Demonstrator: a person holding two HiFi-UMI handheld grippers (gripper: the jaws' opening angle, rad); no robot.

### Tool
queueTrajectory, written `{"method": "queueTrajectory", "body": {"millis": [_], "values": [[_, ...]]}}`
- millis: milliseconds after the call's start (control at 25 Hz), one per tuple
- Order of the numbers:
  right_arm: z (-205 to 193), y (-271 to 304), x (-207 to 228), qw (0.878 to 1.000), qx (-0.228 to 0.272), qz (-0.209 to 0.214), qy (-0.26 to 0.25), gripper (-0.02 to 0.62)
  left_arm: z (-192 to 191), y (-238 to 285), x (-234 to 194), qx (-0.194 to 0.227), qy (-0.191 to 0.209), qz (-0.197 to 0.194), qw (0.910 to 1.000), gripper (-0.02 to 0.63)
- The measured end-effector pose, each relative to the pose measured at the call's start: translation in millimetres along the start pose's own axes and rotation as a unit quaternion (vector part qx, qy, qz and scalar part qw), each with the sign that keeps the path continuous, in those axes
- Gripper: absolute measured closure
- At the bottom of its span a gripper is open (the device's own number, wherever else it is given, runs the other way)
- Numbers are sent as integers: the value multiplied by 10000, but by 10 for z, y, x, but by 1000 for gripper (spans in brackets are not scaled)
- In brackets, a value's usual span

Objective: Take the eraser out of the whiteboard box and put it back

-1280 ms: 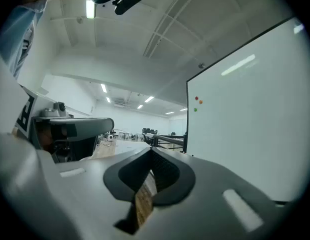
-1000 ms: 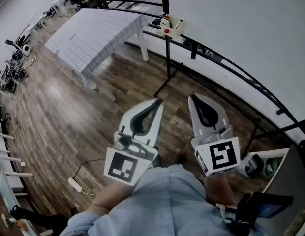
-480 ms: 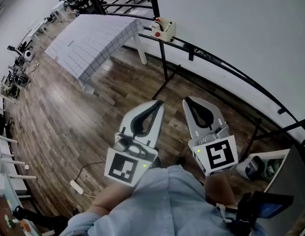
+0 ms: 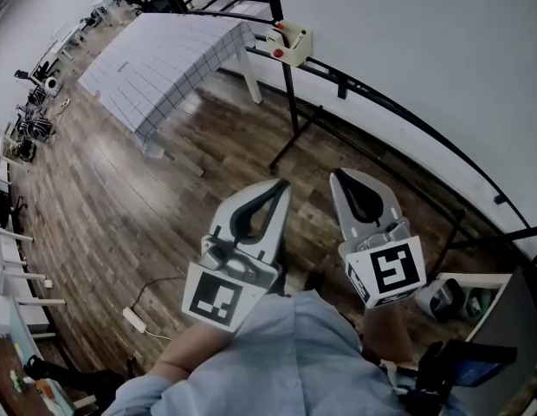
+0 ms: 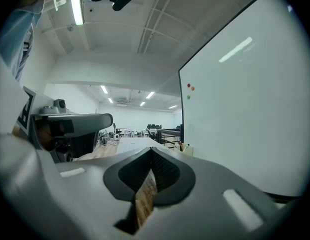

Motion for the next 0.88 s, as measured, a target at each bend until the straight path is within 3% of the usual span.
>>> {"method": "queueTrajectory", "body": {"millis": [600,880], "values": [[-24,1481,235,9996,-118,-133,-226,592,-376,527,-1443,294,-363,47,9989,607],[105,2186,238,9983,-59,-301,-496,592,-438,734,-2139,554,-447,-134,9974,607]]}}
Point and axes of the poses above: the fingertips, and each gripper's own axes: y forward along the fingers, x to its right, z out of its top, the point moved 2 cm from there along -y, backward along the fingers, and after that the axes turned 8 degrees about x, right-handed, at the moved point
